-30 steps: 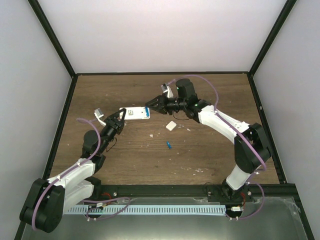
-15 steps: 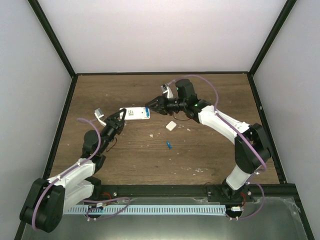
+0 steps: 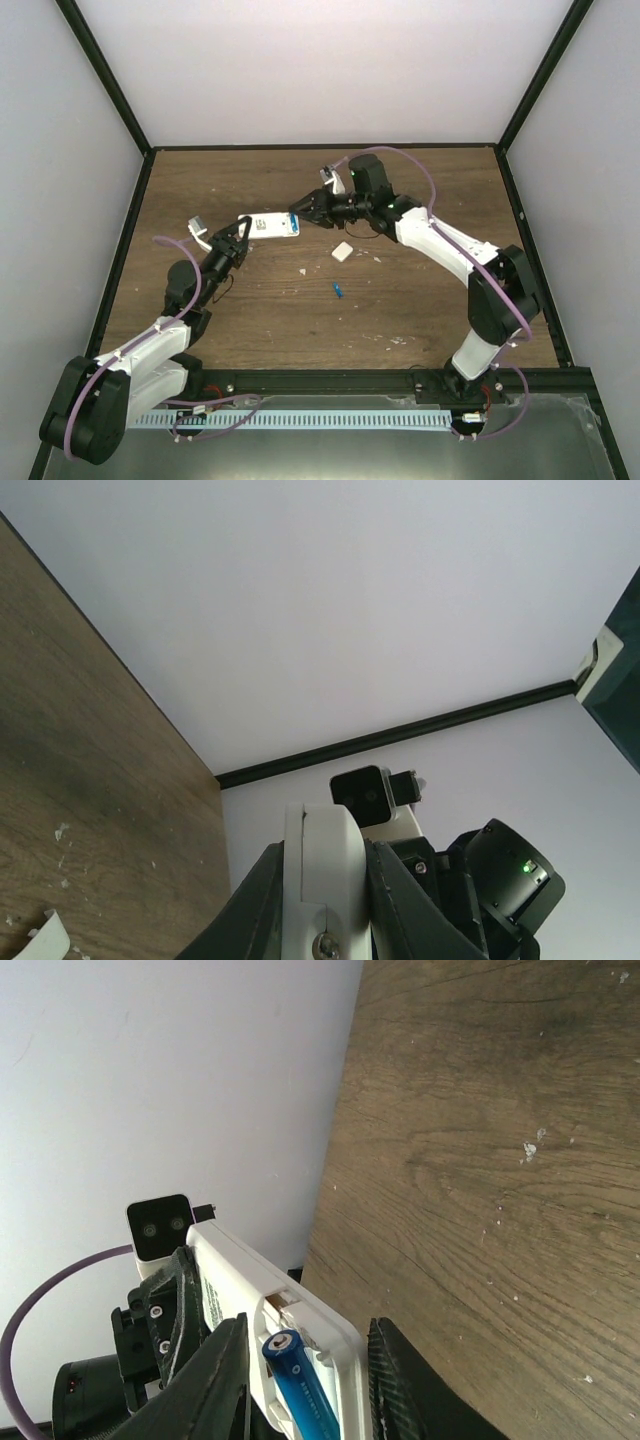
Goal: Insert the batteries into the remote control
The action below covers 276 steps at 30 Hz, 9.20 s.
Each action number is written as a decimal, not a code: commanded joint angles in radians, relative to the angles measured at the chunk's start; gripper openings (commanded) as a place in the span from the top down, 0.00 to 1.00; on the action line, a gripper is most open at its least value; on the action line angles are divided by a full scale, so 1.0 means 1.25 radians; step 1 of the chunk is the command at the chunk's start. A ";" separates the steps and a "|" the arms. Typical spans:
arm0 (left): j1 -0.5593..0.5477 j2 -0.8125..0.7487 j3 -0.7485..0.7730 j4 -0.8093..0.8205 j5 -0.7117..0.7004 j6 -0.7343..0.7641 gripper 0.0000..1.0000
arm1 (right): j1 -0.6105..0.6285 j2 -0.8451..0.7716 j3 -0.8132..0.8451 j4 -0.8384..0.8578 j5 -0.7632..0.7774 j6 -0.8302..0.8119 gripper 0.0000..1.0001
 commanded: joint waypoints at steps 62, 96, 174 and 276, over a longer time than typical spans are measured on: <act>0.000 -0.003 0.024 -0.069 -0.035 0.061 1.00 | 0.029 0.069 0.234 -0.293 0.067 -0.152 0.80; 0.001 -0.005 0.028 -0.086 -0.036 0.065 1.00 | 0.070 0.157 0.342 -0.494 0.204 -0.239 0.75; 0.054 -0.040 -0.001 -0.107 -0.023 0.042 1.00 | -0.024 0.225 0.024 -0.536 0.659 -0.431 0.86; 0.059 0.034 0.041 -0.019 -0.059 -0.064 1.00 | 0.101 0.172 0.415 -0.413 0.287 -0.354 0.99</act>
